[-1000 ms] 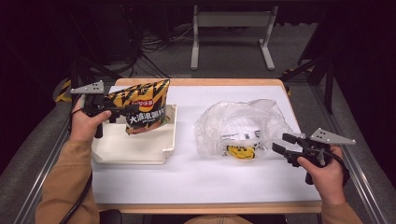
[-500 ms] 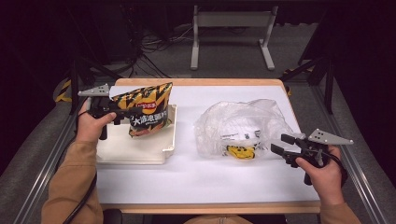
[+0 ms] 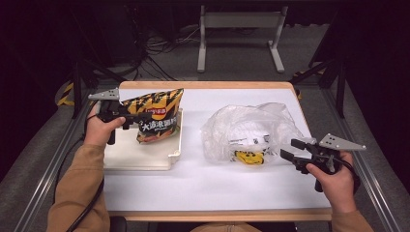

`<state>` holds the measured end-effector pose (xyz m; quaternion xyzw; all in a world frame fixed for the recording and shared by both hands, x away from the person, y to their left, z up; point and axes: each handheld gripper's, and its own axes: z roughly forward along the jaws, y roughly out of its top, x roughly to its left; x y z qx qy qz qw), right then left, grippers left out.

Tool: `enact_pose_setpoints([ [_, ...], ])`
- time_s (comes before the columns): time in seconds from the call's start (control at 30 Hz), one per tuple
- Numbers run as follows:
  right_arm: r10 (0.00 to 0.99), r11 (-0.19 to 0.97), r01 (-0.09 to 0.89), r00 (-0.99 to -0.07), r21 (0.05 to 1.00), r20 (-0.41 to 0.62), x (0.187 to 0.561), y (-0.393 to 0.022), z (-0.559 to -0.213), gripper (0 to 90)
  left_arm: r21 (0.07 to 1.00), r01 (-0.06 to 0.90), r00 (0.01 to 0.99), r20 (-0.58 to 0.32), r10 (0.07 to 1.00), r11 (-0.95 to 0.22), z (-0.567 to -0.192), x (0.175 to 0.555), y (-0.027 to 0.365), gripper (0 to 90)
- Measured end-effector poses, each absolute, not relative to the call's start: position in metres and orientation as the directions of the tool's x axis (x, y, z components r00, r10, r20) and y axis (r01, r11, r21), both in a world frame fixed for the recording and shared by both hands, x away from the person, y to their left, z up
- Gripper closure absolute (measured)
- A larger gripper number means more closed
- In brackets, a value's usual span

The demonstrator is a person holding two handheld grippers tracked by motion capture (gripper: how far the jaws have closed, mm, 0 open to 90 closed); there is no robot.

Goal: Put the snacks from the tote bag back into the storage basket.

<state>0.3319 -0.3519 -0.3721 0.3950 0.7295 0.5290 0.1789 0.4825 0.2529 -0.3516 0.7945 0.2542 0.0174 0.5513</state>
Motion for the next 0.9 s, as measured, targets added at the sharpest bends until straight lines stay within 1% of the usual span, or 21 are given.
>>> enact_pose_setpoints([
  [0.33, 0.760, 0.135, 0.389, -0.631, 0.911, 0.157, 0.333, -0.348, -0.373, 32.8, 0.878, 0.390, 0.870, -0.253, 0.424, -0.278, -0.355, 0.485, 0.256, 67.8],
  [0.37, 0.759, 0.137, 0.390, -0.632, 0.911, 0.157, 0.333, -0.348, -0.373, 32.7, 0.881, 0.384, 0.868, -0.240, 0.436, -0.278, -0.355, 0.486, 0.256, 67.5],
  [0.43, 0.758, 0.139, 0.388, -0.633, 0.911, 0.154, 0.333, -0.348, -0.374, 32.7, 0.884, 0.363, 0.852, -0.188, 0.488, -0.293, -0.355, 0.487, 0.256, 65.7],
  [0.47, 0.758, 0.138, 0.389, -0.634, 0.911, 0.155, 0.333, -0.348, -0.374, 32.7, 0.883, 0.355, 0.839, -0.155, 0.522, -0.308, -0.355, 0.488, 0.254, 63.3],
  [0.53, 0.759, 0.138, 0.390, -0.633, 0.910, 0.156, 0.333, -0.348, -0.374, 32.6, 0.892, 0.314, 0.825, -0.087, 0.558, -0.325, -0.355, 0.488, 0.252, 59.6],
  [0.6, 0.758, 0.135, 0.389, -0.633, 0.911, 0.158, 0.334, -0.347, -0.374, 32.6, 0.898, 0.285, 0.799, -0.029, 0.600, -0.336, -0.356, 0.489, 0.249, 54.0],
  [0.63, 0.758, 0.136, 0.391, -0.633, 0.910, 0.159, 0.334, -0.347, -0.375, 32.6, 0.895, 0.276, 0.786, -0.001, 0.619, -0.350, -0.356, 0.490, 0.248, 48.8],
  [0.67, 0.758, 0.136, 0.391, -0.633, 0.910, 0.159, 0.334, -0.347, -0.375, 32.6, 0.895, 0.276, 0.786, -0.001, 0.619, -0.350, -0.356, 0.490, 0.248, 44.6],
  [0.7, 0.757, 0.138, 0.394, -0.633, 0.909, 0.160, 0.334, -0.347, -0.375, 32.5, 0.895, 0.268, 0.768, 0.025, 0.640, -0.356, -0.358, 0.492, 0.246, 44.6],
  [0.73, 0.753, 0.140, 0.392, -0.638, 0.909, 0.159, 0.334, -0.346, -0.376, 32.4, 0.896, 0.266, 0.758, 0.034, 0.651, -0.357, -0.359, 0.493, 0.245, 37.2],
  [0.83, 0.750, 0.144, 0.388, -0.643, 0.910, 0.156, 0.334, -0.346, -0.375, 32.1, 0.901, 0.265, 0.741, 0.037, 0.671, -0.343, -0.359, 0.494, 0.244, 33.0],
  [0.9, 0.750, 0.136, 0.389, -0.641, 0.911, 0.162, 0.334, -0.346, -0.375, 32.0, 0.898, 0.279, 0.705, 0.048, 0.707, -0.340, -0.359, 0.494, 0.244, 23.8],
])
